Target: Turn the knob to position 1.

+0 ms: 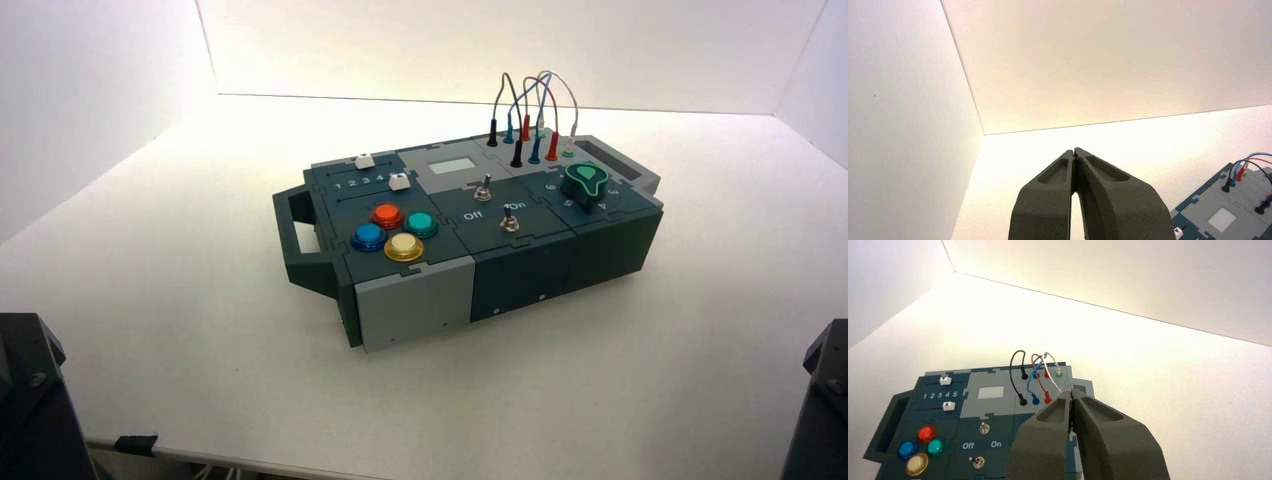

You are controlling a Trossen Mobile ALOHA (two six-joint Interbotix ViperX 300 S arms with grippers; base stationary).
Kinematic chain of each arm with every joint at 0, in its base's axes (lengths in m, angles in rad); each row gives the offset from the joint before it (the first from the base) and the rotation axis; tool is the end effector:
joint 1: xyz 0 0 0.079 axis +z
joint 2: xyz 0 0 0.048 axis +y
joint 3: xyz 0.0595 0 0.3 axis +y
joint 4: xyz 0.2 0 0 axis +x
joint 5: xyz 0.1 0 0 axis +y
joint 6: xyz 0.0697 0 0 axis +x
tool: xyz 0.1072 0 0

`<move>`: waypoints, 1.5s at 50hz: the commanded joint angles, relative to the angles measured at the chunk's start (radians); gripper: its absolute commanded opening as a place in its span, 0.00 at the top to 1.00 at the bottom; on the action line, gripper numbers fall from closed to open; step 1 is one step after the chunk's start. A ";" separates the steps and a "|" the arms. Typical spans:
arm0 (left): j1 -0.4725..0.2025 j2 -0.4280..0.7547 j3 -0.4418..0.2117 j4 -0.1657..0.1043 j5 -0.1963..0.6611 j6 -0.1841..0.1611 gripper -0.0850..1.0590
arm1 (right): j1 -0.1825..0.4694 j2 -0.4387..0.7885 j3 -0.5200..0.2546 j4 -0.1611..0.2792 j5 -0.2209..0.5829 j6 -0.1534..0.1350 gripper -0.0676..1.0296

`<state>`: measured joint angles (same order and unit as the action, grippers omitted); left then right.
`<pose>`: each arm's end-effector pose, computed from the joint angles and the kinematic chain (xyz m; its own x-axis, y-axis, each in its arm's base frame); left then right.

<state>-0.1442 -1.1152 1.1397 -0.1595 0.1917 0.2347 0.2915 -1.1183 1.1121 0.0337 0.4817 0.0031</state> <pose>0.2263 -0.0383 0.2676 0.9623 -0.1703 -0.2121 0.1888 0.9795 0.0698 0.2037 0.0640 0.2326 0.8471 0.2705 -0.4575 -0.2860 0.9575 0.0364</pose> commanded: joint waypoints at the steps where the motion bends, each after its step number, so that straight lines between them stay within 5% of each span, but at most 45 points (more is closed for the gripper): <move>1: -0.002 0.015 -0.020 -0.002 -0.009 0.005 0.95 | 0.000 0.011 -0.026 0.008 -0.005 0.002 0.96; 31: -0.003 0.025 -0.021 -0.002 -0.009 0.005 0.95 | 0.041 0.046 -0.023 0.038 0.052 0.011 0.96; 48: -0.003 0.025 -0.029 -0.002 -0.002 0.005 0.95 | 0.046 0.247 -0.051 0.049 0.095 0.012 0.96; 62: -0.002 0.023 -0.029 -0.002 -0.005 0.003 0.95 | 0.147 0.451 -0.101 0.054 0.121 0.011 0.96; 75: -0.003 0.029 -0.029 -0.003 -0.006 0.003 0.95 | 0.152 0.548 -0.121 0.060 0.169 0.011 0.96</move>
<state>-0.1442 -1.0983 1.1397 -0.1611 0.1963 0.2347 0.4403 -0.5860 1.0216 0.0874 0.6412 0.0123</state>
